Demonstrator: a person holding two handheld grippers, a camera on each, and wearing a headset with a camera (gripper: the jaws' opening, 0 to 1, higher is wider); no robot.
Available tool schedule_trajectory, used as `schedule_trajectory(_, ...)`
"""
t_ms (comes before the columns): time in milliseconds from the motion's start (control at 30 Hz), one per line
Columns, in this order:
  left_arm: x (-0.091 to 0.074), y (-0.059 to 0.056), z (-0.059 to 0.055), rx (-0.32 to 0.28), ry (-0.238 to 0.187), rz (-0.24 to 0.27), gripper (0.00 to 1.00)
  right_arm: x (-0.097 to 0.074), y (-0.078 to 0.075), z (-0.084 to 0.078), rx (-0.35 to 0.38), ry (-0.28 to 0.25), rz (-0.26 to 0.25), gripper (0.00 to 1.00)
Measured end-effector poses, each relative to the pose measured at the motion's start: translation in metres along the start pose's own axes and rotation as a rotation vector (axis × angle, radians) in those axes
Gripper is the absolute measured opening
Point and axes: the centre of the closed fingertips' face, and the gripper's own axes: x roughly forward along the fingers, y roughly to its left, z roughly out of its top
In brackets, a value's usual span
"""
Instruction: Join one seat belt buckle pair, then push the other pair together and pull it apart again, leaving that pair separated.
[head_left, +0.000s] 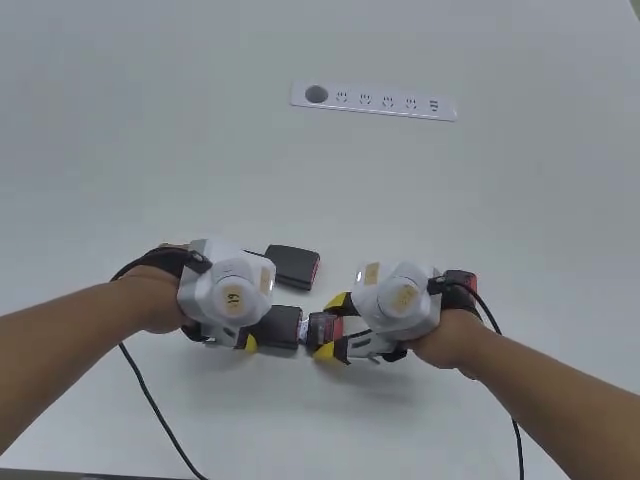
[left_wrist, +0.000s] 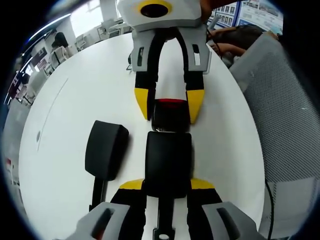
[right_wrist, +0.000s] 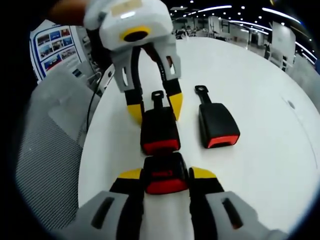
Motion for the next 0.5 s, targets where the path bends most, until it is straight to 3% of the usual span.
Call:
schedule_trajectory(333,-0.0008,0.0004,-0.0008,0.000,-0.030,0.002,0.32,-0.0014,0.0008,0.0004,0.006,-0.028,-0.004,0.34)
schedule_trajectory(500,-0.0015,0.0006,-0.0018,-0.005,-0.071,0.007,0.32,-0.0026,0.0013,-0.0009,0.018,-0.087,-0.015,0.34)
